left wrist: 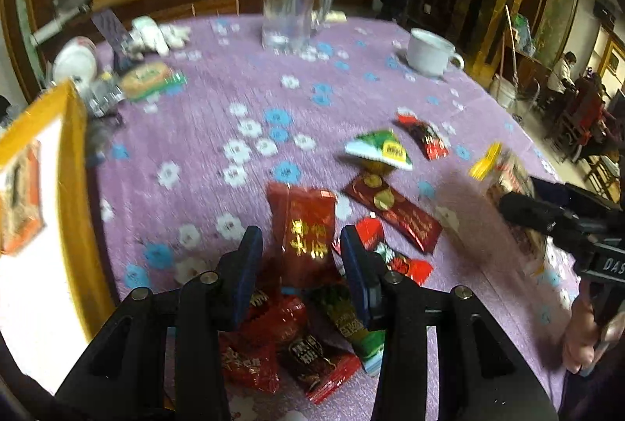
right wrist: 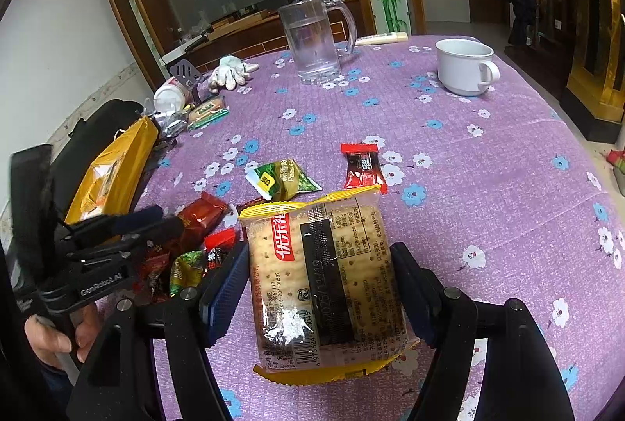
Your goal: Organize snacks
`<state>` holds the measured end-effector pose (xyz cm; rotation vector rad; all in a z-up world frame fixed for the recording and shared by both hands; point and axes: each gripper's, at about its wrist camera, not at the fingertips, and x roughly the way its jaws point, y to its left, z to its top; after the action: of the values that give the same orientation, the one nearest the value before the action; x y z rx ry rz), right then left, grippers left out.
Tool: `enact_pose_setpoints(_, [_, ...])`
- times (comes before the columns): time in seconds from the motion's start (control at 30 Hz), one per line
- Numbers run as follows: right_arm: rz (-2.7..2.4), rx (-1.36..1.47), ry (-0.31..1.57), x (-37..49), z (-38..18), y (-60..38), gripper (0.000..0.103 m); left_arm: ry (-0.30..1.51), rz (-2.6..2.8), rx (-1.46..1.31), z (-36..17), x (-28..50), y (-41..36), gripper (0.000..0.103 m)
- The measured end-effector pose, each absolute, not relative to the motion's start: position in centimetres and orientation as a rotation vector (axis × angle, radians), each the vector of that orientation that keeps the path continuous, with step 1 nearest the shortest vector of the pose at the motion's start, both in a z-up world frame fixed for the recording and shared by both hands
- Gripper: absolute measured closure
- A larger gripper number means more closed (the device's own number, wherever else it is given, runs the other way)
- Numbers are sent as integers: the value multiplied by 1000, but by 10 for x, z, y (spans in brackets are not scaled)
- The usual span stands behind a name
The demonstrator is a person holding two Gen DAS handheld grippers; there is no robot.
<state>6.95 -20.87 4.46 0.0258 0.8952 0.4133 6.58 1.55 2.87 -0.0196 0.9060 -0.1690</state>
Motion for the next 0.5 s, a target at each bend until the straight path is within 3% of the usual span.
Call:
enact_pose_setpoints(0.07, [422,31,888,68,46,-210,30,936,-172,-5,24,67,11,47])
enact_pose_setpoints(0.27, [437,38,889,67,47,-209,30,930,-134,40,18,72,2,46])
enact_pose_setpoints(0.33, [441,39,893,68,46,-208,30,971,-132,-1,10,81,7,48])
enact_pose_setpoints(0.4, [447,38,892,67,46,-207,30,964,-119,-16,11,84,12,62])
enact_pose_setpoints(0.5, [452,31,890,67,47,-205,30,954,-102,-32,12,83,18,65])
